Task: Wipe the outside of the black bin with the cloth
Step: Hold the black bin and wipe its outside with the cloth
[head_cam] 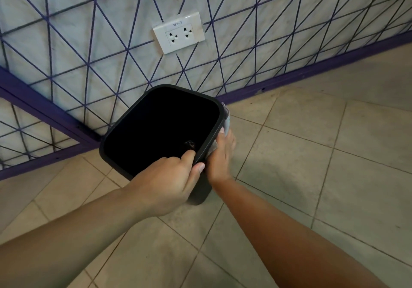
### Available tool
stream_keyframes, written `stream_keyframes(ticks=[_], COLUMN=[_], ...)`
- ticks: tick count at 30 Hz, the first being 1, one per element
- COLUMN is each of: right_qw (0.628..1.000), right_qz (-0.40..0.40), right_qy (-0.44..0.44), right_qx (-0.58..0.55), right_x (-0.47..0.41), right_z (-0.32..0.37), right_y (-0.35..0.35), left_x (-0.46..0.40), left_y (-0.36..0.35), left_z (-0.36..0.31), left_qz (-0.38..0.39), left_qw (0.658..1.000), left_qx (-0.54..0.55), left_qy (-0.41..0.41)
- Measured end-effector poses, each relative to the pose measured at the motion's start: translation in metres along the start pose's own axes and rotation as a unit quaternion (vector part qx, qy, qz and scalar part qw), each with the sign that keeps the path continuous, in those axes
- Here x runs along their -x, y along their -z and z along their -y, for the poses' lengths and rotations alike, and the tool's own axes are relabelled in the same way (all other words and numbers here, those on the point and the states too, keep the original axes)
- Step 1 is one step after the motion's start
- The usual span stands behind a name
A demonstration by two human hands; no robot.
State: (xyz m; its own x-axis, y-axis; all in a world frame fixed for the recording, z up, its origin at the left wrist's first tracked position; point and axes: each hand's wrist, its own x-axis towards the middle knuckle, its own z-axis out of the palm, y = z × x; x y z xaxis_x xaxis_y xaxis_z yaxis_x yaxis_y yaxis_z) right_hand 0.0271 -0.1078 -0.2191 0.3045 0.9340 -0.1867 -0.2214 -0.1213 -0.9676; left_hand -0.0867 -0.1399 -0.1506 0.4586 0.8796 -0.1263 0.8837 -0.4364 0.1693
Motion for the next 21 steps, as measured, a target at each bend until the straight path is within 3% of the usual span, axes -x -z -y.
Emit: stream_keyframes(ticks=[5, 9, 14, 19, 21], right_qw=[0.992, 0.991, 0.968, 0.993, 0.994], right_qz=[-0.006, -0.047, 0.003, -0.015, -0.016], right_qy=[-0.007, -0.042, -0.168, -0.061, -0.063], right_qx=[-0.124, -0.122, -0.187, -0.096, -0.091], right_x=[-0.031, -0.005, -0.047, 0.015, -0.004], right_z=[-0.003, -0.012, -0.009, -0.006, -0.014], right_y=[-0.008, -0.014, -0.005, -0.013, -0.010], left_x=[-0.005, -0.001, 0.000, 0.000, -0.001], left_y=[0.001, -0.001, -0.001, 0.000, 0.000], left_z=[0.007, 0.012, 0.014, 0.010, 0.010], left_qz=[-0.013, -0.001, 0.000, -0.009, -0.014], left_qw=[1.000, 0.999, 0.999, 0.998, 0.998], left_qx=[0.022, 0.037, 0.052, 0.063, 0.059], left_qy=[-0.008, -0.023, -0.008, -0.010, -0.011])
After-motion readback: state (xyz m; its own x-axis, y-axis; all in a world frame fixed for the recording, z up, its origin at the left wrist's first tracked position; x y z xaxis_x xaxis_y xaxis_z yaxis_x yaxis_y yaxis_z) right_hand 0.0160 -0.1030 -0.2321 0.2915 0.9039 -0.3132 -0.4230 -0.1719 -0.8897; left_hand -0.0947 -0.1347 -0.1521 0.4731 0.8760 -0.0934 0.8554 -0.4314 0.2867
